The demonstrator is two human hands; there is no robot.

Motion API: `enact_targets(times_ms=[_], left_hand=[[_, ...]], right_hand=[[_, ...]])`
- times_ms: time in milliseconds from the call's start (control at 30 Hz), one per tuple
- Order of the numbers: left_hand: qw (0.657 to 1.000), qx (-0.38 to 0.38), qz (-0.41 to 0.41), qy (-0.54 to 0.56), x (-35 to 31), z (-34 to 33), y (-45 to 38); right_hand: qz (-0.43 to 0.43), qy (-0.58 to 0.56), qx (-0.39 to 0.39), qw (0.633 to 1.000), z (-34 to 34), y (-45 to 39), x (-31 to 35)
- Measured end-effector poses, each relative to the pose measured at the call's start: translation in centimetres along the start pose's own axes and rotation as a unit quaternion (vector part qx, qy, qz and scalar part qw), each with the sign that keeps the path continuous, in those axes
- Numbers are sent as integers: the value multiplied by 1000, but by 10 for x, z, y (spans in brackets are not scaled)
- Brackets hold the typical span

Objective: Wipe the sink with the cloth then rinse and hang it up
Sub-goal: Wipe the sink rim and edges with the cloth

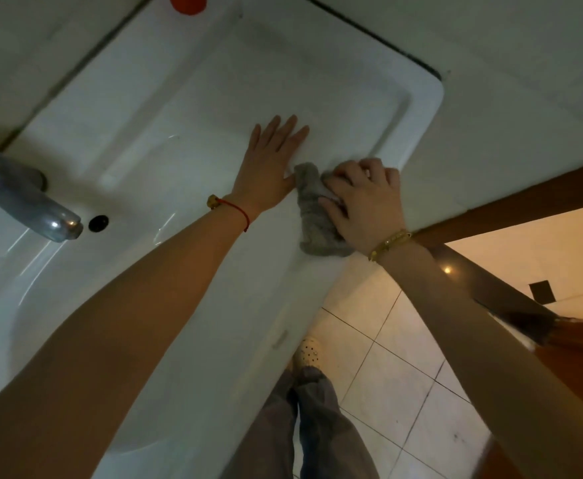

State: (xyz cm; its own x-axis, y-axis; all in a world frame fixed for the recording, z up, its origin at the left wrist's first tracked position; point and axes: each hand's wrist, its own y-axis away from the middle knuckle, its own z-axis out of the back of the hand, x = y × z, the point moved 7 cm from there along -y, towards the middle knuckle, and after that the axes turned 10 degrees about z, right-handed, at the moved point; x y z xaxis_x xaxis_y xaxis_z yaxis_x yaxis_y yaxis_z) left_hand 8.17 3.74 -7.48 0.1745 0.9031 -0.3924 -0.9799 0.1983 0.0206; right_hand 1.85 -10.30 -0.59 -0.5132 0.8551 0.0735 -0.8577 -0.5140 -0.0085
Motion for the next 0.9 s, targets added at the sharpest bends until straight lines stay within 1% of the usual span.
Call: enact_targets(times_ms=[67, 167, 233, 267, 300, 367, 433, 467, 500, 533, 567, 600, 633, 700, 733, 833, 900], left_hand=[[1000, -9, 8, 2, 1, 1, -1], [1000, -13, 14, -2, 3, 0, -2], [1000, -13, 12, 1, 3, -1, -2], [1000, -15, 11, 1, 2, -1, -2], [1000, -18, 9, -1, 2, -1, -1], [1000, -27, 8, -5, 1, 0, 0], [999, -33, 8, -4, 1, 1, 0], [999, -34, 8, -3, 1, 1, 0], [999, -36, 8, -4, 0, 0, 0], [999, -36, 8, -6, 0, 0, 0], [999, -37, 9, -7, -1, -1, 0], [999, -38, 9, -6, -1, -1, 0], [999, -39, 11, -4, 0, -1, 0], [999, -37, 12, -1, 0, -1, 0], [999, -37, 11, -1, -1, -1, 0], [999, -33, 16, 0, -2, 1, 0], [999, -36, 26, 0, -3, 2, -2]], right_hand=[[39, 0, 6, 999, -3, 13, 15], [104, -32, -20, 994, -8, 46, 45], [134, -27, -12, 991, -8, 42, 37], [128, -8, -13, 992, -7, 33, 23], [105, 15, -14, 994, -4, 22, 5], [26, 43, -13, 999, 3, 4, -33], [-56, 19, -28, 998, 2, 3, -48], [-103, -16, -50, 993, -1, 10, -45], [-160, -66, -76, 982, -4, 21, -39], [-224, -132, -103, 960, -10, 35, -29], [-282, -206, -123, 929, -17, 51, -17], [-323, -268, -133, 898, -26, 65, -1], [-345, -309, -136, 876, -33, 75, 16], [-357, -343, -143, 857, -37, 77, 31], [-366, -349, -150, 850, -35, 67, 23], [-423, -343, -158, 823, -28, 27, -36], [-435, -349, -159, 815, -24, 5, -75]])
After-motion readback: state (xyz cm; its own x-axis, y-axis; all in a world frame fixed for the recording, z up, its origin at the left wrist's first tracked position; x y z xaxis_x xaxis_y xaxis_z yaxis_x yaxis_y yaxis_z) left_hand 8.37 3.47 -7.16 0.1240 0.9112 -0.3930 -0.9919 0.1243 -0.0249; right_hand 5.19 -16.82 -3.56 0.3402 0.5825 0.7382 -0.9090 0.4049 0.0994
